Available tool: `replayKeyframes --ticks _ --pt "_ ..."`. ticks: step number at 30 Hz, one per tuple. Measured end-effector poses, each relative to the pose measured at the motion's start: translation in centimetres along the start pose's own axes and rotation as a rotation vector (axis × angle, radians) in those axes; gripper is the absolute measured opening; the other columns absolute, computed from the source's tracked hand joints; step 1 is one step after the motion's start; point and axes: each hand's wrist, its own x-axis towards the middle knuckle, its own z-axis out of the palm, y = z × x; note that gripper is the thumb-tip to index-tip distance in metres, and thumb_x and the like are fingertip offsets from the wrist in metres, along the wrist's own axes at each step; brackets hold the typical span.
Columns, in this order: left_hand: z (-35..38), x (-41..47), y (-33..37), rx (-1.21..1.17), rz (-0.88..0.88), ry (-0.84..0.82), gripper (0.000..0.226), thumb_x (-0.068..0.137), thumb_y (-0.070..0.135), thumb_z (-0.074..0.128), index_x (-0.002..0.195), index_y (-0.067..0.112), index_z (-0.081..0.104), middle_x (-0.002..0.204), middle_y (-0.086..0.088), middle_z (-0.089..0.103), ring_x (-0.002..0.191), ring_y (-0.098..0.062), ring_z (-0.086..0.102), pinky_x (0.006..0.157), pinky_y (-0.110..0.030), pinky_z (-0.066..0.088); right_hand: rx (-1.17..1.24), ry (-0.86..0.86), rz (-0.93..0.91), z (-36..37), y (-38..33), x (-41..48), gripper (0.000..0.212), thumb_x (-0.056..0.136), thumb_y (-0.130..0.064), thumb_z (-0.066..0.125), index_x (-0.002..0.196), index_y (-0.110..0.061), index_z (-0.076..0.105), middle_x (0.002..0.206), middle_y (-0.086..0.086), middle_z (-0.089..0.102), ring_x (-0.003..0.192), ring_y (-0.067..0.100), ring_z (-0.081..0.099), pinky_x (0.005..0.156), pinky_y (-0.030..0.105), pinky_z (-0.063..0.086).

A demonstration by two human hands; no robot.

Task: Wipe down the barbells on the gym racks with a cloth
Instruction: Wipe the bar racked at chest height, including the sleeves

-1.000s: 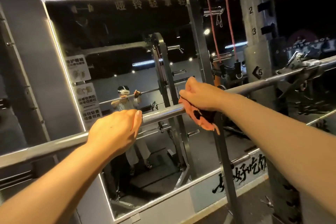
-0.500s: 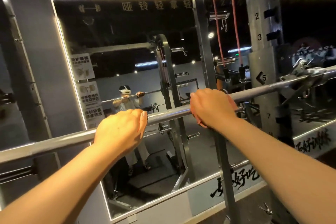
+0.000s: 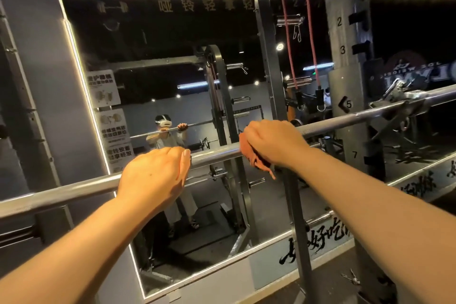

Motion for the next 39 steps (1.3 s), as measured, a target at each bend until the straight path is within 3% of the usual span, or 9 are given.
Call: replayKeyframes --ticks 4,9,13,17,19,24,27,33,39 --pt "-0.1 -0.4 0.1 -0.003 -0.001 0.015 0.045 0.105 0.046 0.016 0.103 0.025 0.055 0.085 0.007 0.053 0.078 -0.016 0.059 0.077 -0.036 0.058 -0.002 0.176 0.014 1.4 -0.4 -1.3 0.034 0.109 -0.038 0.030 0.086 -0.030 0.053 0.080 -0.012 0.054 0.074 0.011 0.054 0.080 0.037 0.050" --pt "-0.3 -0.5 0.4 -0.005 0.000 0.028 0.052 0.101 0.047 0.011 0.104 0.024 0.057 0.085 0.008 0.051 0.075 -0.014 0.055 0.076 -0.032 0.057 0.218 0.384 -0.086 5.9 0.0 -7.4 0.049 0.108 -0.040 0.031 0.151 -0.019 0.041 0.152 0.007 0.041 0.147 0.028 0.032 0.128 0.045 0.012" --pt "-0.2 -0.4 0.5 -0.004 -0.011 0.027 0.047 0.105 0.046 0.017 0.108 0.022 0.058 0.087 0.008 0.051 0.078 -0.014 0.055 0.079 -0.032 0.056 0.118 0.284 -0.003 1.4 0.1 -3.3 0.033 0.108 -0.042 0.035 0.110 -0.023 0.062 0.099 -0.004 0.057 0.092 0.018 0.049 0.087 0.036 0.037" --pt "-0.3 -0.4 0.4 0.010 -0.003 0.040 0.047 0.104 0.047 0.017 0.104 0.023 0.058 0.084 0.008 0.051 0.075 -0.014 0.052 0.076 -0.033 0.055 -0.068 0.080 0.161 -0.2 -0.7 -0.5 0.042 0.106 -0.042 0.022 0.084 -0.023 0.052 0.080 -0.004 0.058 0.073 0.023 0.055 0.075 0.041 0.039" --pt "-0.3 -0.5 0.4 0.026 -0.006 0.038 0.046 0.105 0.047 0.018 0.105 0.024 0.058 0.085 0.008 0.053 0.076 -0.015 0.054 0.077 -0.033 0.056 -0.002 0.146 0.099 1.1 -3.4 -1.7 0.051 0.105 -0.046 0.016 0.079 -0.027 0.055 0.081 -0.007 0.060 0.079 0.019 0.056 0.086 0.043 0.042" --pt "-0.2 -0.3 0.2 0.030 0.000 0.016 0.034 0.107 0.044 0.029 0.108 0.025 0.057 0.095 0.007 0.064 0.083 -0.015 0.063 0.078 -0.034 0.057 0.247 0.086 -0.139 0.9 -4.7 -3.0 0.042 0.109 -0.048 0.025 0.132 -0.031 0.056 0.118 -0.010 0.063 0.111 0.013 0.054 0.104 0.039 0.037" --pt "-0.4 -0.1 0.3 0.024 0.009 0.002 0.025 0.107 0.039 0.032 0.105 0.028 0.054 0.095 0.008 0.063 0.081 -0.013 0.059 0.072 -0.030 0.050 0.131 0.041 -0.074 -1.0 -0.7 -2.6 0.051 0.105 -0.062 0.026 0.130 -0.032 0.057 0.110 -0.009 0.067 0.104 0.016 0.063 0.096 0.041 0.046" --pt "-0.3 -0.3 0.4 0.014 -0.021 0.037 0.053 0.102 0.047 0.012 0.104 0.023 0.060 0.083 0.008 0.055 0.075 -0.016 0.059 0.074 -0.036 0.058 0.084 -0.111 0.194 -2.0 3.6 -2.2 0.071 0.095 -0.080 0.018 0.094 -0.024 0.061 0.092 -0.007 0.062 0.098 0.020 0.061 0.118 0.057 0.025" --pt "-0.5 -0.5 0.4 0.010 -0.012 0.060 0.055 0.103 0.048 0.012 0.107 0.024 0.061 0.093 0.005 0.064 0.085 -0.017 0.064 0.079 -0.034 0.055 0.026 0.173 0.244 -5.0 4.0 -1.6 0.018 0.104 -0.029 0.055 0.110 -0.012 0.052 0.100 0.006 0.054 0.094 0.030 0.058 0.078 0.043 0.047"
